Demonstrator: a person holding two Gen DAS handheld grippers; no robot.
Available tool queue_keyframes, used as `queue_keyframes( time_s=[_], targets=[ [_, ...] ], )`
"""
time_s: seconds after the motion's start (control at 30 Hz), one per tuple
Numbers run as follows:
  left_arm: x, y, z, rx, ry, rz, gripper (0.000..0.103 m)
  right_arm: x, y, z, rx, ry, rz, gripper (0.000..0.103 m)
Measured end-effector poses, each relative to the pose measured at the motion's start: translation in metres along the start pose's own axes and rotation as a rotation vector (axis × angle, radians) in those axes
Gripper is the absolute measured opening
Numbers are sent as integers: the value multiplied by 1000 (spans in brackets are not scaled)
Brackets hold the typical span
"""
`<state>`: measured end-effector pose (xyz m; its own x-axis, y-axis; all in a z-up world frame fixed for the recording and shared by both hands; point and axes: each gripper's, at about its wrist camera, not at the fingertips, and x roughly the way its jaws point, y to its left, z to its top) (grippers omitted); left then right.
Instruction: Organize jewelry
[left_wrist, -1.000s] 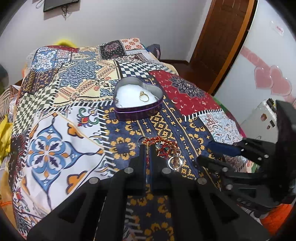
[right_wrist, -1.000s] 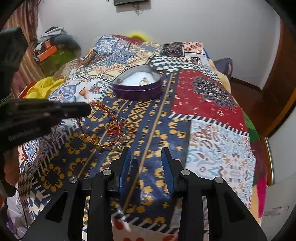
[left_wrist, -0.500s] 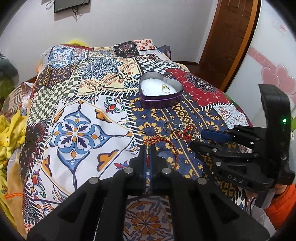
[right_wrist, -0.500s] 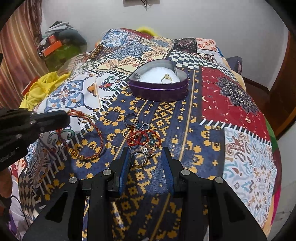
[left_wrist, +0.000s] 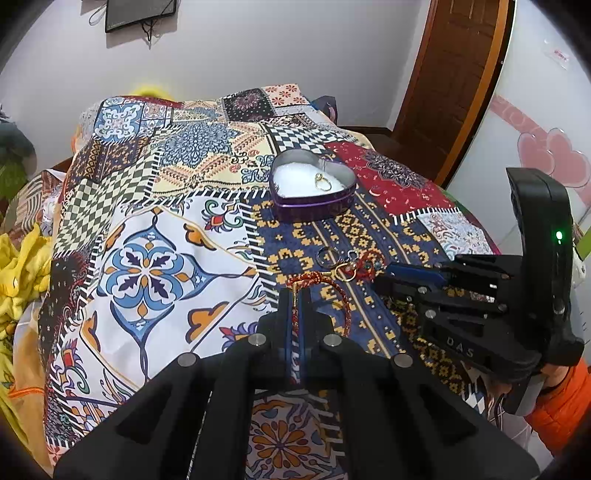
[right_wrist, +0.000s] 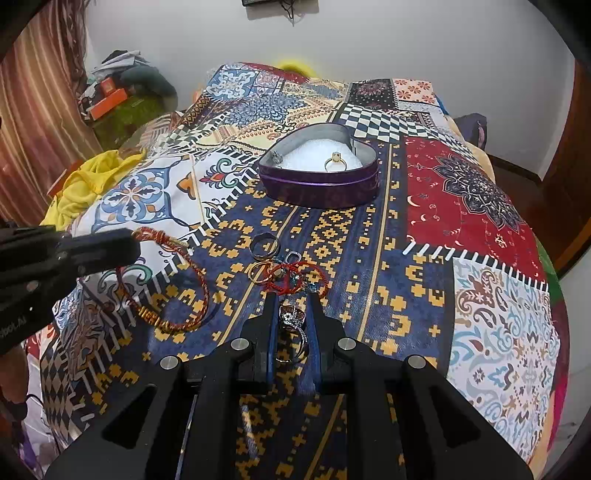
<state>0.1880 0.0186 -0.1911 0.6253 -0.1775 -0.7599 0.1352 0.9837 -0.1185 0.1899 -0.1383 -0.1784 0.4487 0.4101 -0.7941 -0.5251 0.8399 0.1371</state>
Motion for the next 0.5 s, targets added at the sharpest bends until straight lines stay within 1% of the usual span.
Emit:
queue_keyframes(
  time_s=[0.23, 0.5],
  targets=[
    [-10, -5, 12, 13, -38, 0, 1, -19, -6, 2, 15, -42, -7, 13],
    [-19, -9, 32, 26, -93, 12, 1, -44, -14, 20, 31, -124, -24, 13]
  ],
)
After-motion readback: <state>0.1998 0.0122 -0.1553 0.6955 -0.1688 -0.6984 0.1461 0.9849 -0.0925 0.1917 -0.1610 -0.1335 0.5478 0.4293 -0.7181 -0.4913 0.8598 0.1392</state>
